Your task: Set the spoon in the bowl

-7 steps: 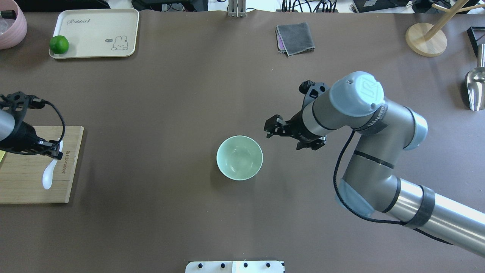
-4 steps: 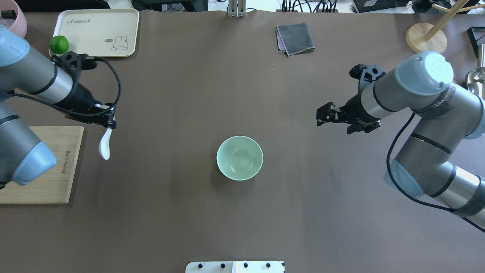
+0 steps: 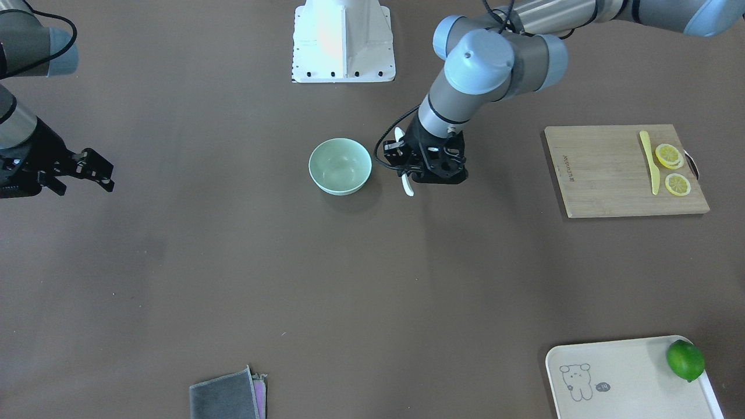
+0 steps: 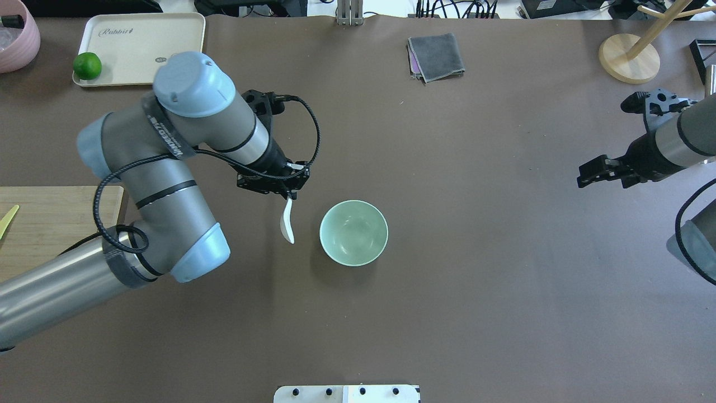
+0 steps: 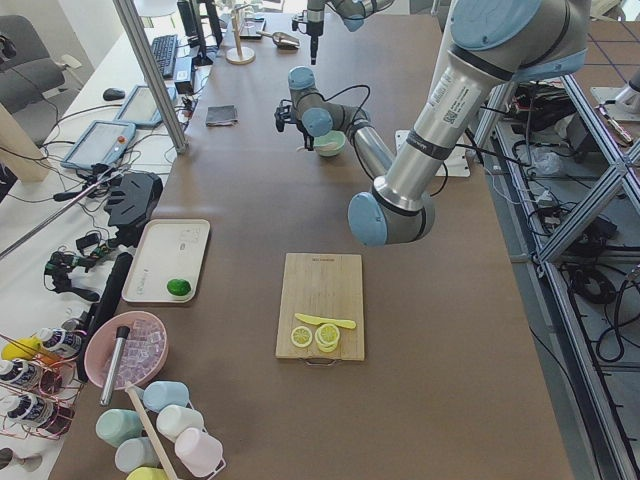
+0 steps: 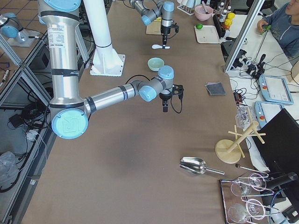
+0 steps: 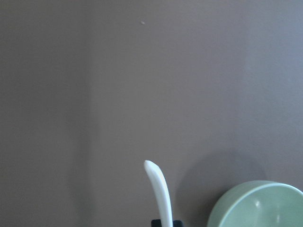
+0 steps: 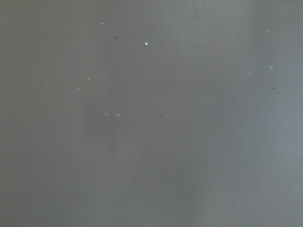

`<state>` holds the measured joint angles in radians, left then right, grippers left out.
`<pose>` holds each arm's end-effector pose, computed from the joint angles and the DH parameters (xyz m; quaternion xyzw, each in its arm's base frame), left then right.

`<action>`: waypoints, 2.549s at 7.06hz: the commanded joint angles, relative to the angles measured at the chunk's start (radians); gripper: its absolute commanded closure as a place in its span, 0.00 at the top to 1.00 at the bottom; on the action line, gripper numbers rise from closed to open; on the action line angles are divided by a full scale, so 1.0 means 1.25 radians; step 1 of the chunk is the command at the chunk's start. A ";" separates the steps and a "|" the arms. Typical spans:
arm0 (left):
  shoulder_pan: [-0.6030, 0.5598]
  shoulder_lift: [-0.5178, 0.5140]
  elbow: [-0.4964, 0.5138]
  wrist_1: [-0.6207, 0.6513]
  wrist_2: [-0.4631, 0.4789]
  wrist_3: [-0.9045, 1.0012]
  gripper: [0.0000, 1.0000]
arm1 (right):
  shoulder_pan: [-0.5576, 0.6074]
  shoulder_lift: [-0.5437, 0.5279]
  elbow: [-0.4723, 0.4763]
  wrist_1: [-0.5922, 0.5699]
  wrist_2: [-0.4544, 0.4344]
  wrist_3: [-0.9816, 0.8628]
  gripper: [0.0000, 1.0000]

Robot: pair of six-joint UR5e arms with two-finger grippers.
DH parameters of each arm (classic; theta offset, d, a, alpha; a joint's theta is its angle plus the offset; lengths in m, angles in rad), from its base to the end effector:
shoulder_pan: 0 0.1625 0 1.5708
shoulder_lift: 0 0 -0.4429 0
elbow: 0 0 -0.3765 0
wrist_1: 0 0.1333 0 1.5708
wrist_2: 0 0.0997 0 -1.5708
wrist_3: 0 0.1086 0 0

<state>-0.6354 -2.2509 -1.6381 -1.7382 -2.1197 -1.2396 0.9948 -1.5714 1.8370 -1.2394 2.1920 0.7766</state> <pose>0.5090 -0.4705 0.2284 -0.0178 0.4894 -0.0125 0.8718 -0.2109 -0.4534 0.5236 0.0355 -0.4031 0.0017 0.9145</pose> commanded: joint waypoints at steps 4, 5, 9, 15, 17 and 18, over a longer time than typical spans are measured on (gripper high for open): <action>0.055 -0.076 0.121 -0.118 0.054 -0.051 0.98 | 0.070 -0.093 0.001 0.011 0.018 -0.124 1.00; 0.052 -0.072 0.093 -0.109 0.051 -0.051 0.98 | 0.081 -0.095 0.003 0.012 0.029 -0.126 1.00; -0.123 0.086 -0.190 0.274 0.045 0.381 0.98 | 0.170 -0.117 -0.013 0.002 0.061 -0.247 1.00; -0.515 0.485 -0.215 0.269 -0.085 1.052 0.98 | 0.264 -0.120 -0.076 0.000 0.113 -0.360 1.00; -0.542 0.566 -0.217 0.264 -0.175 1.051 0.98 | 0.278 -0.121 -0.088 0.004 0.113 -0.362 1.00; -0.557 0.583 -0.212 0.264 -0.178 1.049 0.98 | 0.285 -0.122 -0.093 0.010 0.113 -0.362 1.00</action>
<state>-1.3046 -1.5576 -1.9077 -1.4069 -2.3173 0.0701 1.3392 -1.7229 1.7313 -1.2347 2.3331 0.3249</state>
